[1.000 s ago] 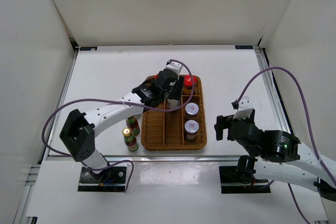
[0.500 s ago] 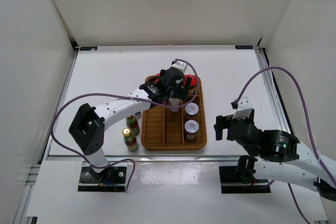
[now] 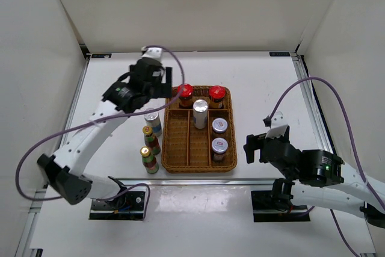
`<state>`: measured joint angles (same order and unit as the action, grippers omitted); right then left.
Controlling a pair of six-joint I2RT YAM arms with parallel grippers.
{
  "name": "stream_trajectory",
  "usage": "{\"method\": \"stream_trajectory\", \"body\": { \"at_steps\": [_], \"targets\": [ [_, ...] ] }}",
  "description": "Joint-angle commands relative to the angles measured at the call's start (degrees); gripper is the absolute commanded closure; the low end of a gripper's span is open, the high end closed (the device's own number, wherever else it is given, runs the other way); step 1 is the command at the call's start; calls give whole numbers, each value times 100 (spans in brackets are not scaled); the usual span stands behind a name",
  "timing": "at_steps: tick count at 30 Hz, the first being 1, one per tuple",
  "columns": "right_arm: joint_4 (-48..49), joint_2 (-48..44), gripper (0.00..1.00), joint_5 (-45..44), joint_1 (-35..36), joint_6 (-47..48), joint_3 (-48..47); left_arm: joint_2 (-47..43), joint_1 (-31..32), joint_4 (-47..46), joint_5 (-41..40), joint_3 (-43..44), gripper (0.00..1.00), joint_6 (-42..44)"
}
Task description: Organize the condiment bottles
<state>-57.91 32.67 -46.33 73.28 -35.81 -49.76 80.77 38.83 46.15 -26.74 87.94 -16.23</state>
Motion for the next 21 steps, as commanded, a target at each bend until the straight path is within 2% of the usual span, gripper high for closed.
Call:
{"method": "stream_trajectory", "body": {
  "at_steps": [1,7,14,21],
  "targets": [
    [184,12,1,-78,46,-22,19,-544,-621,781,809,-662,0,-214],
    [184,126,1,-26,151,-22,19,-431,-1185,1107,1443,-1367,0,-328],
    [184,126,1,-26,266,-22,19,-325,-1579,466,2058,-1973,0,-328],
    [184,73,1,-26,319,-22,19,26,-1642,237,2059,-2027,0,-328]
  ]
}}
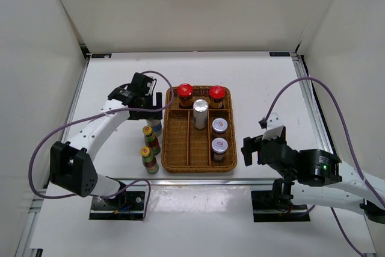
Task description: Organize the condiment bottles
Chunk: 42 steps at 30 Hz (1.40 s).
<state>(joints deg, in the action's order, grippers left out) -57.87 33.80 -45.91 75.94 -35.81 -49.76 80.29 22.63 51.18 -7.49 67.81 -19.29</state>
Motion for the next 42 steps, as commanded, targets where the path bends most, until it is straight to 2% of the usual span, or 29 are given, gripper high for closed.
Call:
{"method": "stream_trajectory", "body": {
  "at_steps": [1,6,10,15,19,27,32,36,42],
  "targets": [
    [179,-40,1,-67,52,-22,19,135,-22,-266,133,39,0,-22],
    [179,-40,1,-67,52,-22,19,338,-75,-468,133,92,0,30],
    [179,-40,1,-67,104,-22,19,496,-75,-539,63,145,8,30],
    [179,-40,1,-67,105,-22,19,392,-23,-399,63,285,31,83],
    [179,-40,1,-67,105,-22,19,93,188,-4,-534,697,46,83],
    [179,-40,1,-67,105,-22,71,-260,777,621,-807,2154,51,30],
    [179,-40,1,-67,105,-22,71,-198,1348,824,-264,2789,53,-93],
    [179,-40,1,-67,105,-22,71,-75,2024,807,-209,2913,55,-312],
    [179,-40,1,-67,105,-75,71,171,2851,298,-209,2352,55,-593]
  ]
}}
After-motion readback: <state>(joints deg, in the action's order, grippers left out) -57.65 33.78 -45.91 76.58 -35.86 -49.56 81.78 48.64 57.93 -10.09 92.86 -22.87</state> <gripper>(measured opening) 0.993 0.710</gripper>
